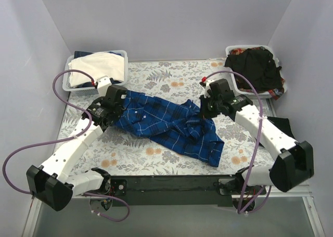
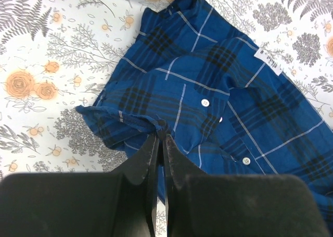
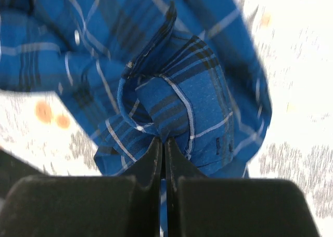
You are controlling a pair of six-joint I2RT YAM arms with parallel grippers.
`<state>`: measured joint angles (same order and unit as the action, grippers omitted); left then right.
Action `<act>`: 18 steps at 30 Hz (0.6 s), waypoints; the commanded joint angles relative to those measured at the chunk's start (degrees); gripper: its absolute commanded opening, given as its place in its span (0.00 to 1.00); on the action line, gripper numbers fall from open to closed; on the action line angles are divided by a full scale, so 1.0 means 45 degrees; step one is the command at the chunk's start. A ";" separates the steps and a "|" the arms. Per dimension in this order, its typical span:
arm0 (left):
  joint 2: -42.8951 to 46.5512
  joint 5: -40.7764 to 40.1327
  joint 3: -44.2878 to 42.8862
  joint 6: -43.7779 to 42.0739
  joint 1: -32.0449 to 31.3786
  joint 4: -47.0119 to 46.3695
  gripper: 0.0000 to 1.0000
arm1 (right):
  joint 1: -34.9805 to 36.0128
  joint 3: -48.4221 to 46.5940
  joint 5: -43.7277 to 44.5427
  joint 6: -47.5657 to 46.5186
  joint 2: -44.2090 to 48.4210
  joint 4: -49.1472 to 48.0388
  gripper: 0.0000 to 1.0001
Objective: Fold and stack the long sleeve shirts
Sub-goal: Flatten the shirt out
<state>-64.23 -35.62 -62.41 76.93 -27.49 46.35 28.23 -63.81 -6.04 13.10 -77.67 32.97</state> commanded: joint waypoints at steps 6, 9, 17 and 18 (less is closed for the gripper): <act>-0.0610 0.0922 0.0334 -0.0122 0.0073 -0.0963 0.00 | 0.0524 0.2381 -0.0492 0.0506 0.1460 0.3083 0.07; -0.0727 0.1020 0.0354 -0.0122 0.0073 -0.1022 0.00 | 0.0719 0.2986 -0.0104 0.0603 0.1245 0.3122 0.36; -0.0669 0.1254 0.0432 -0.0122 0.0073 -0.1139 0.00 | 0.0856 0.3184 0.1850 0.0819 0.0737 0.2791 0.81; -0.0630 0.1254 0.0451 -0.0122 0.0073 -0.1120 0.00 | 0.0856 0.3204 0.1851 0.0799 0.0582 0.2713 0.81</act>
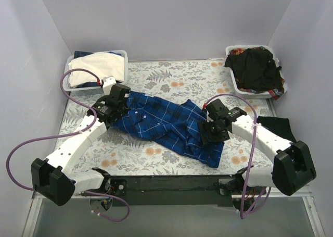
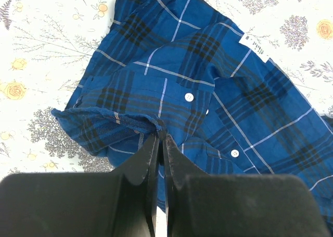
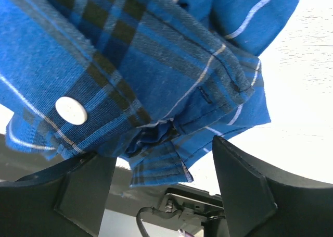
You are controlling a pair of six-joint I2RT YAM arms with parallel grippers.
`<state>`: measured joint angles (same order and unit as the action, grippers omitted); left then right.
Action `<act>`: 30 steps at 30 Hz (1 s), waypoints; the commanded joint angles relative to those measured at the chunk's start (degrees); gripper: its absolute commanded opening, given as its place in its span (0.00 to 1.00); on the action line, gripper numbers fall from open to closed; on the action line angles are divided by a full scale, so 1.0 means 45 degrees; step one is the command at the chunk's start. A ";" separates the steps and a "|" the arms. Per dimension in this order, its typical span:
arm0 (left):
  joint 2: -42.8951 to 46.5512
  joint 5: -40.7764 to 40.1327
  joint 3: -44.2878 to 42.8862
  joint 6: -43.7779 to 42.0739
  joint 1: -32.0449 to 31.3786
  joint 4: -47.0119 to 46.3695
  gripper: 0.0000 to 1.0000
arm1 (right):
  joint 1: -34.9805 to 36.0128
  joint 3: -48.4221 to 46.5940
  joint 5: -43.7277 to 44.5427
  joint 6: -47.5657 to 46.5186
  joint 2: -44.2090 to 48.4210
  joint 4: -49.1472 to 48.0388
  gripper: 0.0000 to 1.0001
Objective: Fold and stack the long sleeve shirts
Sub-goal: Flatten the shirt out
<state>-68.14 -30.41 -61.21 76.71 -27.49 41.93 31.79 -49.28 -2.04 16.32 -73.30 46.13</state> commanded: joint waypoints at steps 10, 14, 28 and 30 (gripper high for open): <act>0.0357 0.0079 0.0145 -0.0015 0.0073 0.0115 0.00 | 0.0064 0.0521 -0.1419 0.0397 -0.0685 -0.1383 0.45; 0.0357 0.0021 -0.0166 -0.0034 0.0073 0.0252 0.00 | 0.0084 0.0190 -0.1499 0.0593 -0.0412 -0.1345 0.04; -0.0637 -0.1873 -0.5881 -0.2942 0.0248 0.0527 0.00 | -0.0189 -0.8263 0.5016 -0.0929 0.0429 0.1019 0.01; -0.0775 -0.2147 -0.6784 -0.3682 0.0307 0.0351 0.00 | -0.0248 -1.0001 0.5724 -0.1532 0.0351 0.0922 0.01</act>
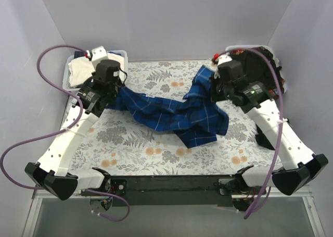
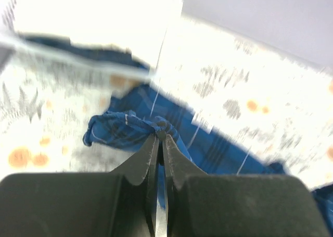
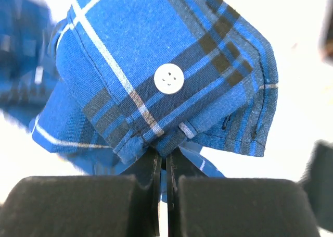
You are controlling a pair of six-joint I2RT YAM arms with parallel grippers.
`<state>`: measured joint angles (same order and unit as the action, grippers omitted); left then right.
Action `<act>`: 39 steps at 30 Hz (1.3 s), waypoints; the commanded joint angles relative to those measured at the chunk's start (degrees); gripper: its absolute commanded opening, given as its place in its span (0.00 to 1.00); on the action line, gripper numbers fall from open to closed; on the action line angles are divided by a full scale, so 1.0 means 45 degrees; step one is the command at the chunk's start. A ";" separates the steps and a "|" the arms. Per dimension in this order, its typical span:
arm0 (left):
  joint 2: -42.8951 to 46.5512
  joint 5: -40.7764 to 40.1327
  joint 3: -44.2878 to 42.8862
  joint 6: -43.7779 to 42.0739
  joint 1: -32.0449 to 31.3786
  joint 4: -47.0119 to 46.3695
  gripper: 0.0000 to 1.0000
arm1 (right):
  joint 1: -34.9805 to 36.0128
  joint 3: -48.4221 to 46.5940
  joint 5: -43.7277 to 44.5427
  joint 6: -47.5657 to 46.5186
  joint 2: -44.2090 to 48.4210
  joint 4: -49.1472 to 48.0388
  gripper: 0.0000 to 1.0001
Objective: Fold and stack the long sleeve shirts
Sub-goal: Flatten the shirt out
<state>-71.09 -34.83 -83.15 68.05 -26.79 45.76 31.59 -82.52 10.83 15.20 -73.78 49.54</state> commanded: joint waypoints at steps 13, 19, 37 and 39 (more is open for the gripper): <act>0.0776 -0.0838 -0.5214 -0.4613 0.0152 -0.4653 0.00 | -0.0244 -0.5318 0.3964 -0.4978 0.2311 -0.6039 0.01; 0.2045 0.0472 -0.5192 -0.6253 0.0152 -0.6748 0.00 | -0.0244 -0.3091 0.1876 -0.5507 0.4615 -1.0301 0.01; 0.1580 0.3047 -0.7184 -0.6529 0.0152 -0.7278 0.00 | -0.0244 -0.5314 0.1033 -0.5447 0.3778 -1.0693 0.01; 0.1385 0.3713 -0.7573 -0.6393 0.0152 -0.7258 0.00 | -0.0244 -0.5411 0.0778 -0.5682 0.3758 -1.1742 0.01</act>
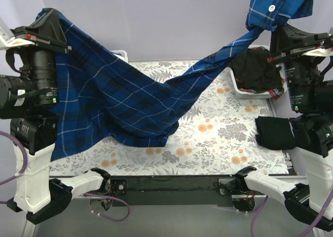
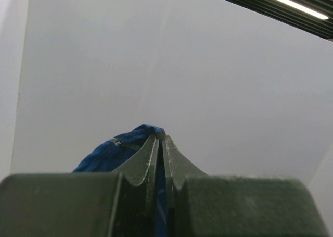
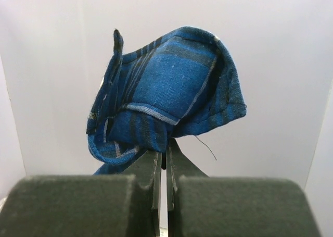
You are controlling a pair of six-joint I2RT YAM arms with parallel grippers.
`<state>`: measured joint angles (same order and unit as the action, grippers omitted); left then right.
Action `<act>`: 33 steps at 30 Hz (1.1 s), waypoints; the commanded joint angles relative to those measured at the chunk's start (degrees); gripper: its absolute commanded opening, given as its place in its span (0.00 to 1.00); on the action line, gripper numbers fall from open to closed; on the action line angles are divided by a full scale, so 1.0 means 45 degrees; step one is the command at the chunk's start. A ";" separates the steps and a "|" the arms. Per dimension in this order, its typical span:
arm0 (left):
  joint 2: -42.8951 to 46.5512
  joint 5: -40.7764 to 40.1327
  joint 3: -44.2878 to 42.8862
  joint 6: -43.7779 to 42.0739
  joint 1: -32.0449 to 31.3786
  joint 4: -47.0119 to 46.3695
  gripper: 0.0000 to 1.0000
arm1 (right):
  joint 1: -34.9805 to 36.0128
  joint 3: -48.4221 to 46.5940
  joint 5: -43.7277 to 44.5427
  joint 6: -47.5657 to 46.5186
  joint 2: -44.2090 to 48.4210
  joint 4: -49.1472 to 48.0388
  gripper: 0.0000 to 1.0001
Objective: Fold and stack the long sleeve shirts
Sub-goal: Flatten the shirt out
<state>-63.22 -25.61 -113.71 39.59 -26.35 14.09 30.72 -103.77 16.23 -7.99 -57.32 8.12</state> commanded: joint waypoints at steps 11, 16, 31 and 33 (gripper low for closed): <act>0.0609 0.4890 0.0148 0.0147 0.0054 -0.0396 0.00 | -0.0049 -0.2662 -0.2473 -0.1310 0.0178 -0.5182 0.01; 0.1450 0.4070 0.1516 0.0244 0.0054 -0.0201 0.00 | -0.0049 -0.2176 -0.3233 -0.1350 0.0920 -0.6334 0.01; 0.2467 0.1278 1.0083 0.1746 0.0074 -0.0532 0.00 | -0.0049 -0.3074 -0.0975 -0.2637 -0.3486 -0.7429 0.01; 0.2623 0.0517 1.1162 0.2524 0.0054 -0.0746 0.00 | -0.0049 -0.2607 -0.0445 -0.2717 -0.3979 -0.7429 0.01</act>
<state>-52.12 -16.05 -72.42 45.30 -26.37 11.40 30.72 -118.63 6.15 -17.17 -67.29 -26.15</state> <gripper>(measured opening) 0.029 0.040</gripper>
